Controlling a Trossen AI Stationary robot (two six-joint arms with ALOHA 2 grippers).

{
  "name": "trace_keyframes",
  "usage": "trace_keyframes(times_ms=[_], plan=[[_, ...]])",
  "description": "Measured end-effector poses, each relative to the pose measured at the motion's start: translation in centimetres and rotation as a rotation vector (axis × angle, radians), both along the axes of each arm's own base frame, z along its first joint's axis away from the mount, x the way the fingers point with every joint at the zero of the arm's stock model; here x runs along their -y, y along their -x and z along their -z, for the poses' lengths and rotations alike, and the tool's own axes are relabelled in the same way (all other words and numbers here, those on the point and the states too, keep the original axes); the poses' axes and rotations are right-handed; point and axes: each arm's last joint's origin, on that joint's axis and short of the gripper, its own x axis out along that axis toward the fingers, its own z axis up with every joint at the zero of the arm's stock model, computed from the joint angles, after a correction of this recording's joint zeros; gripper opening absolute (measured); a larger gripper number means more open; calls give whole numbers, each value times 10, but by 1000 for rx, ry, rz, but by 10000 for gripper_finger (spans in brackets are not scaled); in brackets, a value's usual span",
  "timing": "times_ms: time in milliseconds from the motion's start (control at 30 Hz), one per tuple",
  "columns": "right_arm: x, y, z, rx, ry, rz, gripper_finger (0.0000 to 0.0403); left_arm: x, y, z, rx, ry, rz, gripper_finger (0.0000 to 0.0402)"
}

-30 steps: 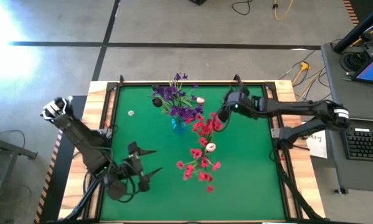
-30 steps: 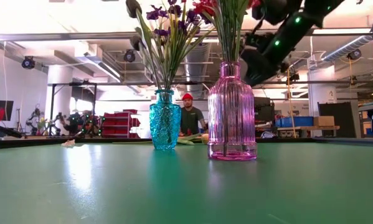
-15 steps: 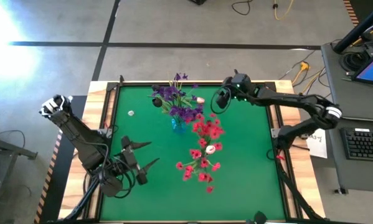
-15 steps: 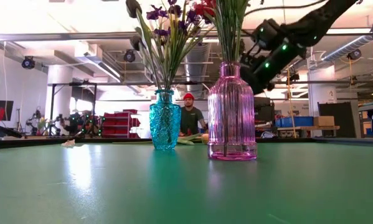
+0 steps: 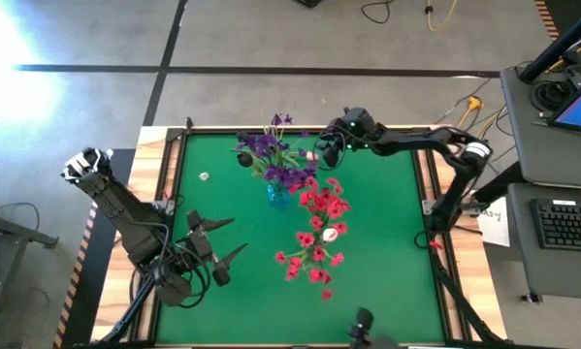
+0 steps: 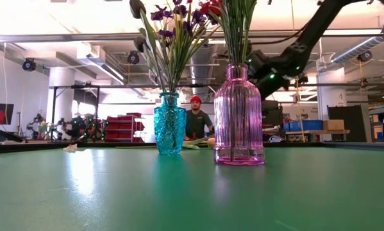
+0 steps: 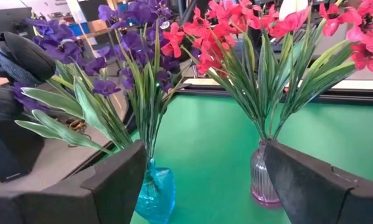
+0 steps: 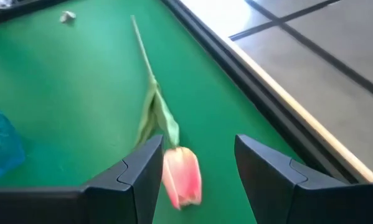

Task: Sort flowers into vase by color
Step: Put the pink tulip into the purple vase

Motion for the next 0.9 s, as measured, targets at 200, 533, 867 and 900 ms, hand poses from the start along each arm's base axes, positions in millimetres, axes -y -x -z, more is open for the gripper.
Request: trace_keyframes(times_ms=[200, 533, 867, 900], plan=[[11, -15, 3, -1, 5, -44, 189, 0, 0, 0, 1, 0, -1, 307], [9, -33, 6, -14, 65, -151, 223, -2, 1, 0, 12, -33, -37, 307], [6, -42, 12, -91, 120, -208, 284, -3, 1, 2, 16, -28, -45, 307], [6, -42, 12, -92, 119, -209, 282, -3, 2, 2, 14, -31, -45, 307]])
